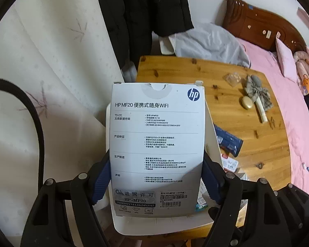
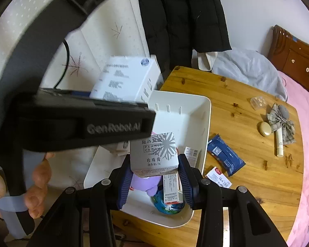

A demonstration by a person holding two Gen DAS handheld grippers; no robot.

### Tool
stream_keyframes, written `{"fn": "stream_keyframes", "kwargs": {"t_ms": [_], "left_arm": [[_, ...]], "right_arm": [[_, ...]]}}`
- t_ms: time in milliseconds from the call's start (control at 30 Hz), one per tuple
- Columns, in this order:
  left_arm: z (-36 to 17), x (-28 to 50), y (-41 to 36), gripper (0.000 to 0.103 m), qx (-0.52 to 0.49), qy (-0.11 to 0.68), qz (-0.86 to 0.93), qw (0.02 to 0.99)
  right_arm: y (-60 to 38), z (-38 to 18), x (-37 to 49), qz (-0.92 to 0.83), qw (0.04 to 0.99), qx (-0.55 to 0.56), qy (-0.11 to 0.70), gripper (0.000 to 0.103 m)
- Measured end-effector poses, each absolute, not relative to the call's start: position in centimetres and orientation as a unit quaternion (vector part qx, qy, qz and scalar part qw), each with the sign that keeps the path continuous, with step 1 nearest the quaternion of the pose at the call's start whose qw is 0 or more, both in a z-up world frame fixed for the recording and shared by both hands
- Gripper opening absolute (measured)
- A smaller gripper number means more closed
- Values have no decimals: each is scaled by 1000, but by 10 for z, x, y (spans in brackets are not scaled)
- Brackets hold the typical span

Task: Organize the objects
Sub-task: 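Lower both boxes into the white tray and open both grippers, then withdraw both grippers from the tray back toward the table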

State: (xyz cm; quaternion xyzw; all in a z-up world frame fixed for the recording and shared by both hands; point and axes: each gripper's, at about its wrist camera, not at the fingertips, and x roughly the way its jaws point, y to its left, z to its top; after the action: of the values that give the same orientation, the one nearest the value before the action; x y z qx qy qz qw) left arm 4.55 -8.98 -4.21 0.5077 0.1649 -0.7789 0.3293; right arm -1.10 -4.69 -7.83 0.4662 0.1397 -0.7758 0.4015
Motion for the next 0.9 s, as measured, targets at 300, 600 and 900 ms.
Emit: {"fn": "stream_keyframes", "kwargs": {"t_ms": [300,600,900], "left_arm": [[-52,41,-86,81,538,167,-765,314],[-47,40,-87,81,538,163,-760,326],[-41,38,-78,81,536,159,-764,322]], "right_arm": [[-48,-79,-10,-778,398,462,151,72],[-40,-76,-12,-781,395,459,149,72],[-30,-70,-11,-788,392,453,147,72]]}}
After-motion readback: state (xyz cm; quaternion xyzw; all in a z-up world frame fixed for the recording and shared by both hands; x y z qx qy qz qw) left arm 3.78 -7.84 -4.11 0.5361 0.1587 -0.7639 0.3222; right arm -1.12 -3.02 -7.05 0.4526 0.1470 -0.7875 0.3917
